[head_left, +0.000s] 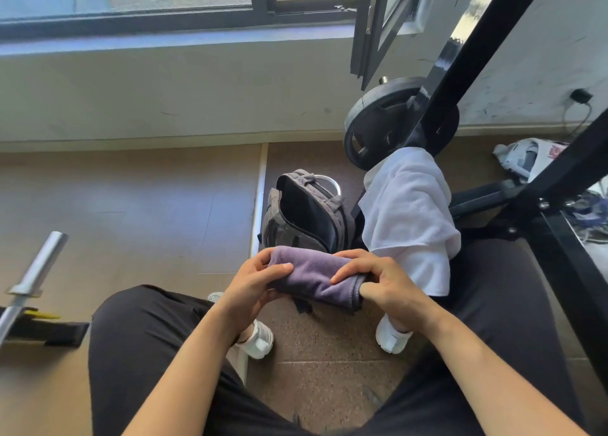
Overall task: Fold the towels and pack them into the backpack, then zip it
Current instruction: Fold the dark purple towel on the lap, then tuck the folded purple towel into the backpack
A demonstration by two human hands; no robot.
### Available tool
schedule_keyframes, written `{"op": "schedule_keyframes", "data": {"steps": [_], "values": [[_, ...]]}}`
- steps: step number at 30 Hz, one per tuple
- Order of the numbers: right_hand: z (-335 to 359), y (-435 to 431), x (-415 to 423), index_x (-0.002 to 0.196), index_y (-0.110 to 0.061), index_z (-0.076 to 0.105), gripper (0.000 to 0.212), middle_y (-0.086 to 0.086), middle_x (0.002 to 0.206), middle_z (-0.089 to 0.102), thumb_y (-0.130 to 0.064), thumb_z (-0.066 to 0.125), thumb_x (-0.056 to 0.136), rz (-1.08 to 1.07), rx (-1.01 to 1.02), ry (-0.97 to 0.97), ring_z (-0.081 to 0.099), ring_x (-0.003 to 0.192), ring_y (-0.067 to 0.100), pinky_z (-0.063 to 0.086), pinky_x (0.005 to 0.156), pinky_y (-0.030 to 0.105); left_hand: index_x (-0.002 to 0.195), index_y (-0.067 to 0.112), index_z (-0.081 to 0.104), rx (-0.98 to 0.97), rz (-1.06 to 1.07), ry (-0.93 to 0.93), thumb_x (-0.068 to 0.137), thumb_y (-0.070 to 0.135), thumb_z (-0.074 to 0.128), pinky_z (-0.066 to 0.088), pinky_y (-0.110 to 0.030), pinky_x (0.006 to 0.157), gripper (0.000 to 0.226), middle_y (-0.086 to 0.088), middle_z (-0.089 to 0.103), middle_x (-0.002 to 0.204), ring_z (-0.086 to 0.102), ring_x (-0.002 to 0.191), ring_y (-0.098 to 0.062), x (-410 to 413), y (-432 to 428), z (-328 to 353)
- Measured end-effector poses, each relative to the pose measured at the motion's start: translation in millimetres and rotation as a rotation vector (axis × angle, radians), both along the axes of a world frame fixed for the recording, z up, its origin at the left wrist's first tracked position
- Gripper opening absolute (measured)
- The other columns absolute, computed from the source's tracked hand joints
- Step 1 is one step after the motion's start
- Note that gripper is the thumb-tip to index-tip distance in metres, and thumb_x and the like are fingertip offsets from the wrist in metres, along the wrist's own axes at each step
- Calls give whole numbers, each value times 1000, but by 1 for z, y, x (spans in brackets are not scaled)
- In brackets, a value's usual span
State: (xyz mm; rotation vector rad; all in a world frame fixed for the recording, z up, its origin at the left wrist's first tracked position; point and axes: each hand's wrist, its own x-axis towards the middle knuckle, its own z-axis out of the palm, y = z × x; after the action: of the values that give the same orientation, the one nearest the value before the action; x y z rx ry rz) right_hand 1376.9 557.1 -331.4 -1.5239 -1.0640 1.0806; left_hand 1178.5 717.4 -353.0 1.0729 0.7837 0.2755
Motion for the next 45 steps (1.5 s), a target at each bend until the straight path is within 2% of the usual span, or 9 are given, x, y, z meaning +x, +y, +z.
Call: {"op": "schedule_keyframes", "data": {"steps": [5,8,11,14,20,25,28,35,45], "values": [[8,-7,10,91,-8,81,22,-1,129,65,-15,60,85,58,-90,160,59,124,13,42,107,29,129,18,63,183,-113,-14,80,25,82,58,-43,93,53,-14,73,116,70,111,-31,5,11,2],[9,-11,11,103,-8,78,17,3,135,58,-6,70,88,89,-90,138,57,129,13,46,107,32,133,20,60,316,-242,-9,94,7,69,57,-35,94,42,-9,72,118,68,116,-26,17,20,5],[14,-10,8,127,-23,69,50,-7,151,45,5,69,86,235,-130,64,39,143,0,39,114,25,136,25,59,379,-394,-16,95,3,66,54,-38,99,47,-5,70,125,65,123,-22,28,29,5],[13,-4,3,146,-34,50,75,-15,147,50,5,69,84,380,-205,-53,44,137,-3,39,110,18,141,26,56,464,-574,23,97,6,65,54,-40,101,50,0,66,131,62,126,-21,40,37,1],[-13,8,3,142,-44,48,79,-12,140,53,-4,74,79,262,-269,-136,51,128,-3,40,104,13,139,27,59,574,-632,107,95,17,70,58,-35,95,46,4,69,119,68,109,-14,63,66,-18],[-38,18,6,140,-51,43,75,-3,129,50,-20,74,79,143,-337,-292,53,119,7,42,99,15,139,24,58,1065,-458,384,97,34,64,48,-41,107,44,-2,59,139,55,127,-23,96,104,-46],[-44,28,8,145,-43,43,74,-4,127,48,-18,74,82,80,-360,-308,53,117,8,41,94,10,154,26,37,1340,-708,679,97,44,59,31,-53,119,64,-3,39,160,27,150,-31,110,121,-69],[-53,55,8,145,-38,45,73,-1,123,48,-15,72,82,-4,-391,-316,54,112,14,44,93,16,133,33,60,1304,-963,810,100,44,52,36,-50,106,36,4,62,132,37,140,-24,106,138,-94],[-77,182,38,141,-34,51,69,2,136,53,-12,75,80,-78,-183,-375,55,121,16,51,102,30,150,44,41,1340,-1187,752,101,19,49,44,-42,95,55,4,50,145,30,141,-25,79,148,-88]]}}
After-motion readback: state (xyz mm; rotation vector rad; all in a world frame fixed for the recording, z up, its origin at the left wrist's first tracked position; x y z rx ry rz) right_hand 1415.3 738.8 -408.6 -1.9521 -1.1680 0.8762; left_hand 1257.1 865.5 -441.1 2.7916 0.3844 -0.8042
